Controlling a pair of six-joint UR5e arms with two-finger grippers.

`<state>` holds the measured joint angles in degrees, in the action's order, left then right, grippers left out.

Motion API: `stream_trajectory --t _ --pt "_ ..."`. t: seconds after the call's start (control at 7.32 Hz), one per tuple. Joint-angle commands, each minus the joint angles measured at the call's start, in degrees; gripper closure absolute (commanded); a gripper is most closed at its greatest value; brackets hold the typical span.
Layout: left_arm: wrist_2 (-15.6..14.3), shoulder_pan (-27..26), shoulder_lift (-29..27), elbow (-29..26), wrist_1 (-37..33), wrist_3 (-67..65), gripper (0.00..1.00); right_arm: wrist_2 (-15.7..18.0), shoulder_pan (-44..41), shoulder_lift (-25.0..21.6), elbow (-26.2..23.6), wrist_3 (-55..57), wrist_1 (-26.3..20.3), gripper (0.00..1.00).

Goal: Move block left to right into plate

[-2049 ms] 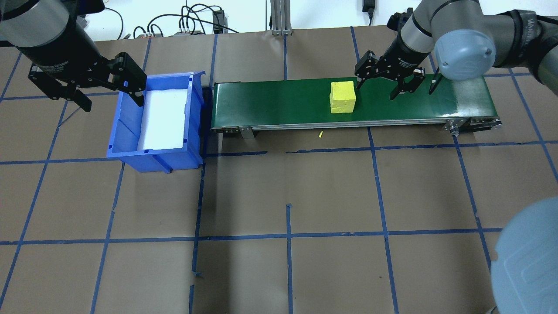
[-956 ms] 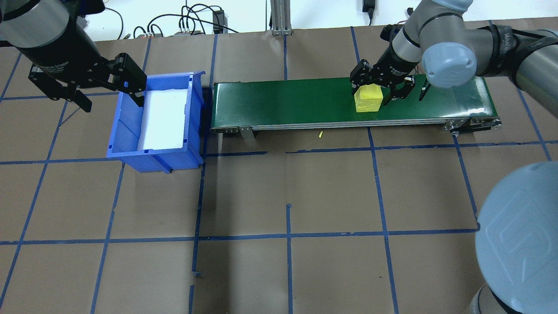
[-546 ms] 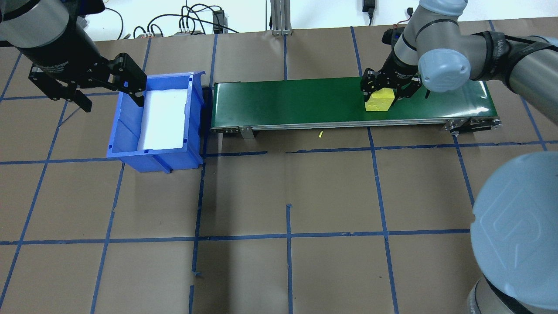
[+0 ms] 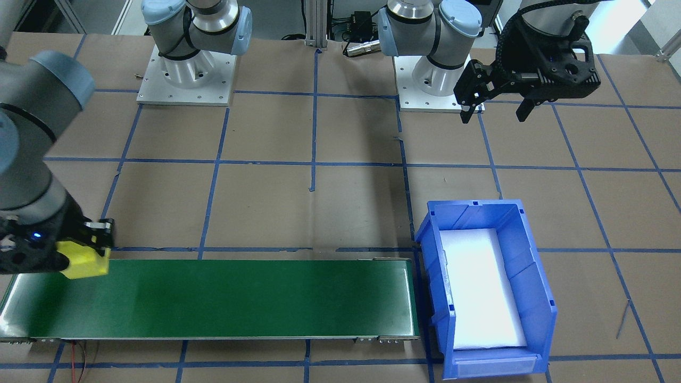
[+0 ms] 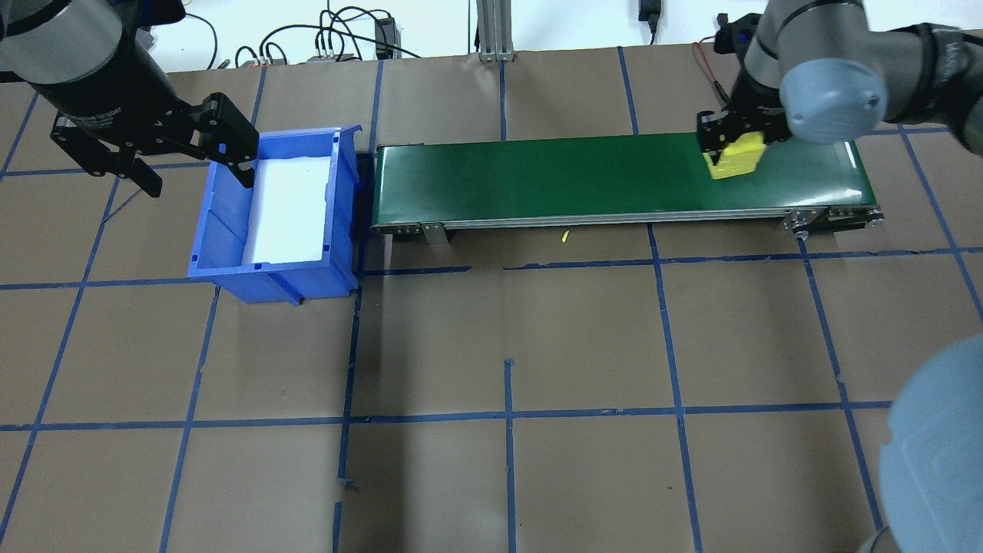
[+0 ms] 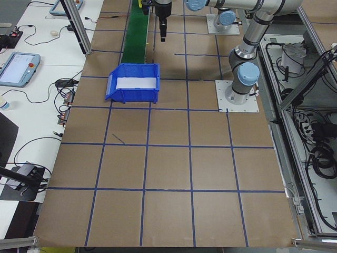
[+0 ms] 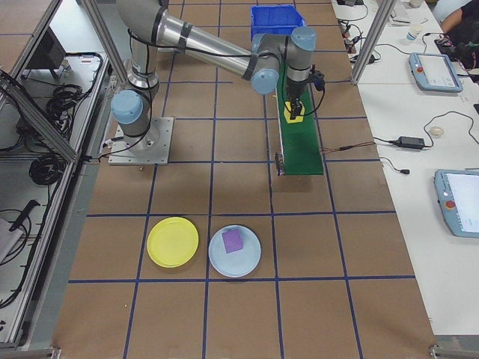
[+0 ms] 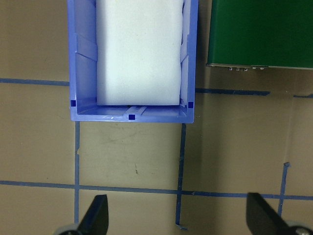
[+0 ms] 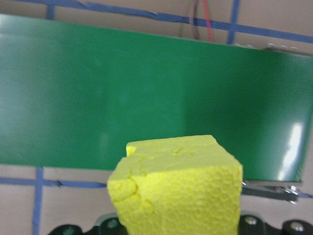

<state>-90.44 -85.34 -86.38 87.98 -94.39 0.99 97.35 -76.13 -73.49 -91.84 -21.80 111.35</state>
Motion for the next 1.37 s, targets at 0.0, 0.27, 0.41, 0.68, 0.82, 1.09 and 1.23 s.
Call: stream_trajectory --t 0.0,0.27,0.41,0.68,0.82,1.09,1.23 --pt "0.00 0.00 -0.01 0.00 0.00 -0.02 0.00 2.23 19.59 -6.47 -4.99 -24.74 -4.12 0.90" --pt "0.00 0.00 -0.01 0.00 0.00 -0.02 0.00 1.61 35.46 -6.58 -5.90 -43.34 -4.03 0.90" --pt "0.00 0.00 0.07 0.00 0.00 -0.02 0.00 1.61 40.39 -6.58 -6.42 -47.42 -4.12 0.90" --pt "0.00 0.00 0.07 0.00 0.00 -0.02 0.00 2.05 46.82 -6.49 -9.23 -50.08 -3.60 0.90" --pt "0.00 0.00 0.07 0.00 0.00 -0.02 0.00 2.14 50.69 -6.49 -10.80 -50.71 -3.68 0.90" --pt "0.00 0.00 0.07 0.00 0.00 -0.02 0.00 1.79 60.16 -6.49 -12.92 -55.69 -3.60 0.90" --pt "0.00 0.00 0.07 0.00 0.00 -0.02 0.00 1.44 65.96 -6.49 -15.28 -59.03 -0.64 0.90"
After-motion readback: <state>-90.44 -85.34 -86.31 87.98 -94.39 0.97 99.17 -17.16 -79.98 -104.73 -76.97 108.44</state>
